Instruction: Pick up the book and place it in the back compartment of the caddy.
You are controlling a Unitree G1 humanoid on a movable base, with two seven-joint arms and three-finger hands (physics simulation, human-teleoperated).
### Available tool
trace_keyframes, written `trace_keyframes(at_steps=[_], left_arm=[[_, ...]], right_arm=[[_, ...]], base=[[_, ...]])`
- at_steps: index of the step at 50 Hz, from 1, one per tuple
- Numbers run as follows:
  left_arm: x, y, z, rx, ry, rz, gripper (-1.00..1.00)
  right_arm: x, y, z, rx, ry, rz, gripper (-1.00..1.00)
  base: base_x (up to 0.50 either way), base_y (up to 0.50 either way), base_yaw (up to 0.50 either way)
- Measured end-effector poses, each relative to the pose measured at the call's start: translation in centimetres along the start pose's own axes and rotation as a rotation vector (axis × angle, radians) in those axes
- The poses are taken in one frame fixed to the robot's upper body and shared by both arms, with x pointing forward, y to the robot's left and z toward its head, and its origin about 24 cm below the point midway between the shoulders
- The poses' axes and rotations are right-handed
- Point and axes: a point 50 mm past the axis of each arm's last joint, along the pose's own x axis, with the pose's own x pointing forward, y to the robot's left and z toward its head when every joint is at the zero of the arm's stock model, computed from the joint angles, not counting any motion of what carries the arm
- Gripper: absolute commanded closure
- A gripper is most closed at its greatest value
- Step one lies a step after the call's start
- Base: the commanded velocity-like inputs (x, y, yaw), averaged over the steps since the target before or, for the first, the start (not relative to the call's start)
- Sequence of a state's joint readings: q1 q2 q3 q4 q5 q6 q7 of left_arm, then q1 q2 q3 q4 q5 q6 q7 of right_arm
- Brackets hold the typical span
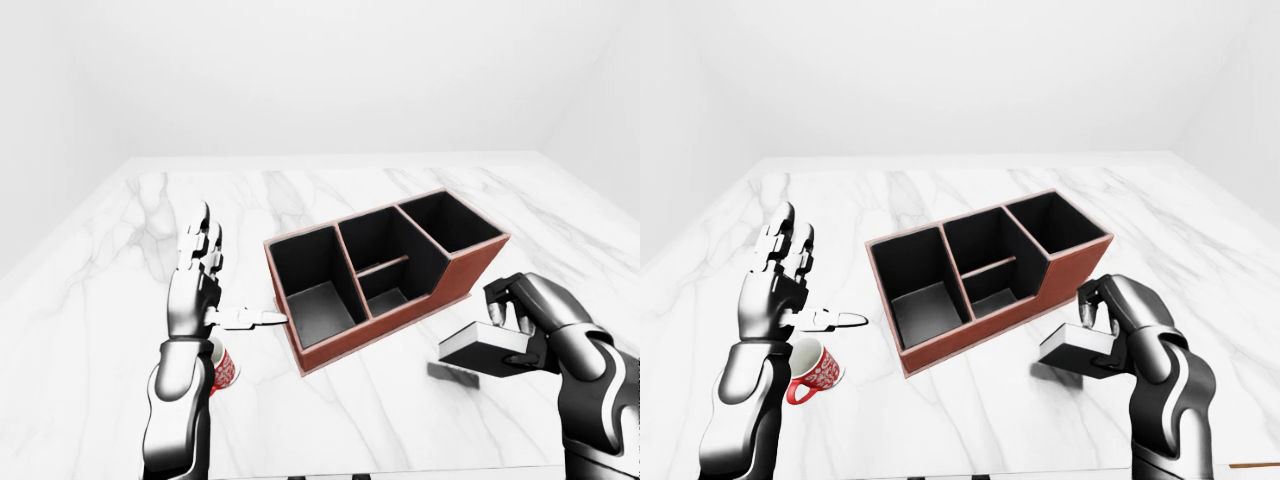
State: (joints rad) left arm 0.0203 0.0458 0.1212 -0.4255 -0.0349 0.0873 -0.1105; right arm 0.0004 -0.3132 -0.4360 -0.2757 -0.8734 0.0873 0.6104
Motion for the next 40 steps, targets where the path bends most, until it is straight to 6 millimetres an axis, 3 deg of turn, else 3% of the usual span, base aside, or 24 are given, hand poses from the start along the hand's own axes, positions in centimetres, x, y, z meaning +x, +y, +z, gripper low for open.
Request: trace_keyframes(at_steps=[21,40], left_arm=[[0.0,0.0,-0.1,0.000,0.002,0.001,-1.00],[0.0,-0.1,-0.2,0.000,0.009,0.000,-1.00]], right_arm=[[-0.1,-1.9,3.9,-0.099,-0.116,-0.032,1.00],[-0.7,-3.8,6.2,-0.147,-0.192,-0.129,1.00]], base=[[0.00,0.00,0.00],[0.00,0.00,0.00]])
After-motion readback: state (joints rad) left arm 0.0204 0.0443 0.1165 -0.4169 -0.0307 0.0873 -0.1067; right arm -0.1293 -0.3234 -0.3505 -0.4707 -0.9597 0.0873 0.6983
